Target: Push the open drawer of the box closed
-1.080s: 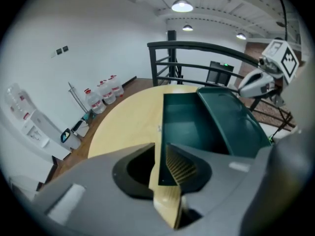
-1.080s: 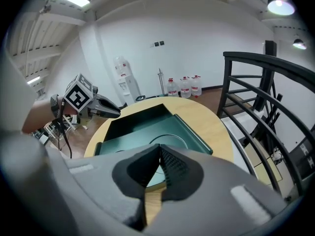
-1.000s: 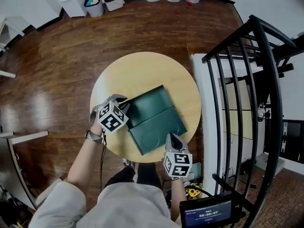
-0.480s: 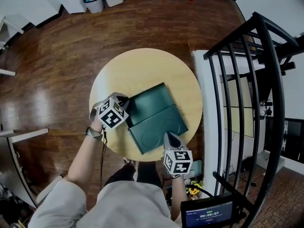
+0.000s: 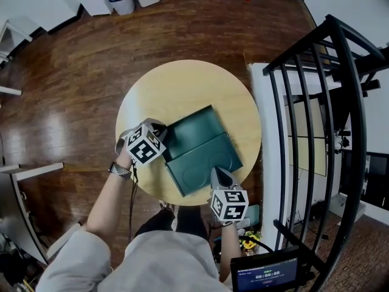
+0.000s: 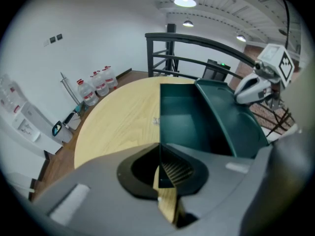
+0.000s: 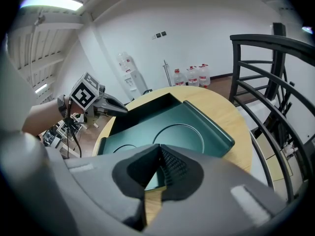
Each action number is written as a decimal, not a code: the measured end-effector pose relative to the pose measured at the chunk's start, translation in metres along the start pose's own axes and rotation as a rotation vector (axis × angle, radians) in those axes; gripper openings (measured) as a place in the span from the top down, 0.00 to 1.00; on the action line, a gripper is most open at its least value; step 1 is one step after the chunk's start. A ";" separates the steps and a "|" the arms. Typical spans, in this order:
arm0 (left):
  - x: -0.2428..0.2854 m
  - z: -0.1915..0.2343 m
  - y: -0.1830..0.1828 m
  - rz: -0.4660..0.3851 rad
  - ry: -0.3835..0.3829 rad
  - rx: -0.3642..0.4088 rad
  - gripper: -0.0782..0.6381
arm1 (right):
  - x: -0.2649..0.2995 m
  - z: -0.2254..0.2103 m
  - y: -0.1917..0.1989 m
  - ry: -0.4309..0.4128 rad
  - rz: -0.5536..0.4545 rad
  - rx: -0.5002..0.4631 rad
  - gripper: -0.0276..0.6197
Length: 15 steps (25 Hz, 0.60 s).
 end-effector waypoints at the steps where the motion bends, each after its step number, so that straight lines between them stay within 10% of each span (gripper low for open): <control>1: -0.001 -0.001 0.000 0.000 0.004 -0.003 0.86 | 0.000 0.000 0.000 0.000 0.000 0.001 0.95; 15: -0.001 -0.011 -0.001 -0.008 -0.019 0.004 0.87 | 0.006 0.004 -0.004 -0.011 0.012 0.026 0.95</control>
Point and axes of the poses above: the fingertips, and each gripper's own axes: x forward along the fingers, z to its left, y out of its underside, the point moved 8 cm from there along -x, backward along the fingers, and after that the axes turned 2 degrees about -x, right-handed, at the moved point
